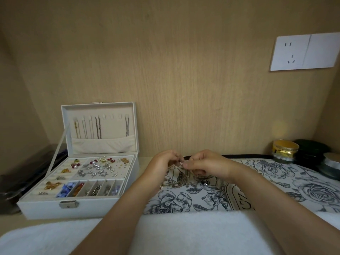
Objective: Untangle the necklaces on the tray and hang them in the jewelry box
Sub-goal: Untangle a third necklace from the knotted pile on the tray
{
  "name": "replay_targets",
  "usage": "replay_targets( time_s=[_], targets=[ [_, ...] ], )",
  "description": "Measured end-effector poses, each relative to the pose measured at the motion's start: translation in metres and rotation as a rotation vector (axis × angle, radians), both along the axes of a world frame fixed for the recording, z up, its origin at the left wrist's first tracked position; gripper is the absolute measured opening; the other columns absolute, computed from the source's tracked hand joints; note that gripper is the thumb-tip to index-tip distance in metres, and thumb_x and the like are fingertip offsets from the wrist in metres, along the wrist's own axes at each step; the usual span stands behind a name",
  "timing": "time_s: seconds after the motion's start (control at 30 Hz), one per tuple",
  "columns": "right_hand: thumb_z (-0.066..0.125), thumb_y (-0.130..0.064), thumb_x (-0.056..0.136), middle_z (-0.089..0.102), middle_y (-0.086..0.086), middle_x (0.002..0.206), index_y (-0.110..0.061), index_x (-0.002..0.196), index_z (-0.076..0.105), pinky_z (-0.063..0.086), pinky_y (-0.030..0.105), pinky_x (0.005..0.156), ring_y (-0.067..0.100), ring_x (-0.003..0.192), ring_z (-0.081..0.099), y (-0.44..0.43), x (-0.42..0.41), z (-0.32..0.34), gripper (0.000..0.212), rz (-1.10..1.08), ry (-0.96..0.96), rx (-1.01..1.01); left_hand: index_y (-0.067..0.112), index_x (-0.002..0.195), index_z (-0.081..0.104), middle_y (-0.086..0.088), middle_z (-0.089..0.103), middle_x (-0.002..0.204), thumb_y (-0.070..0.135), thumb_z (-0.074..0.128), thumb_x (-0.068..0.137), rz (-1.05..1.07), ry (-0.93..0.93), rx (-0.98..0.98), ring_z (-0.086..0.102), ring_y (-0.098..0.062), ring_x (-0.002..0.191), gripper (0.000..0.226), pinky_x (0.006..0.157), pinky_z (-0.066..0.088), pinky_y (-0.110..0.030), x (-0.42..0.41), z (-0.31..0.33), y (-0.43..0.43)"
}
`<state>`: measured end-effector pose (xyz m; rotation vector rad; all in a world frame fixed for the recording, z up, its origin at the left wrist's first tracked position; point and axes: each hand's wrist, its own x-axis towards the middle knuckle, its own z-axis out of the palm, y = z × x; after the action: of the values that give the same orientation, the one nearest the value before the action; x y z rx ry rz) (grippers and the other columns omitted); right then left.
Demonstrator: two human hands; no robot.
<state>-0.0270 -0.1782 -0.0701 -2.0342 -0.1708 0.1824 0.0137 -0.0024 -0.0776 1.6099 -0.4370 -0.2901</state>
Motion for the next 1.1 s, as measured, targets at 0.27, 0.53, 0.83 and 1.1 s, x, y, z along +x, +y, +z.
replay_targets(
  time_s=[0.27, 0.53, 0.83, 1.1],
  targets=[
    [0.051, -0.031, 0.082, 0.056, 0.002, 0.066, -0.018, 0.057, 0.044, 0.038, 0.038, 0.080, 0.020, 0.069, 0.047, -0.002, 0.005, 0.002, 0.029, 0.004, -0.078, 0.351, 0.023, 0.043, 0.043, 0.003, 0.050, 0.050, 0.014, 0.046, 0.093, -0.032, -0.043, 0.212, 0.038, -0.018, 0.055, 0.051, 0.062, 0.030, -0.034, 0.013, -0.004, 0.000],
    [0.051, -0.018, 0.085, 0.058, 0.008, 0.070, -0.013, 0.066, 0.054, 0.047, 0.037, 0.081, 0.025, 0.076, 0.059, 0.003, 0.007, 0.000, 0.020, 0.015, 0.021, 0.837, 0.023, 0.057, 0.050, 0.003, 0.054, 0.064, 0.028, 0.053, 0.092, -0.059, -0.106, -0.002, 0.043, -0.015, 0.059, 0.036, 0.066, 0.034, -0.034, 0.013, -0.017, 0.010],
    [0.061, -0.027, 0.078, 0.036, -0.001, 0.052, -0.016, 0.064, 0.067, 0.026, 0.028, 0.052, 0.016, 0.051, 0.030, 0.010, 0.008, -0.003, 0.019, -0.123, -0.176, 0.207, 0.024, 0.048, 0.038, 0.002, 0.046, 0.055, 0.022, 0.040, 0.099, 0.016, 0.051, -0.261, 0.041, -0.020, 0.064, 0.051, 0.086, 0.031, -0.041, 0.013, -0.014, 0.006],
    [0.058, -0.022, 0.086, 0.068, 0.011, 0.097, -0.011, 0.086, 0.060, 0.044, 0.058, 0.103, 0.027, 0.097, 0.064, 0.007, 0.008, -0.001, 0.010, -0.021, -0.078, 0.579, 0.013, 0.071, 0.049, 0.002, 0.031, 0.053, 0.020, 0.042, 0.100, -0.067, 0.169, -0.468, 0.042, -0.017, 0.052, 0.031, 0.070, 0.048, -0.035, 0.013, -0.014, 0.007]
  ],
)
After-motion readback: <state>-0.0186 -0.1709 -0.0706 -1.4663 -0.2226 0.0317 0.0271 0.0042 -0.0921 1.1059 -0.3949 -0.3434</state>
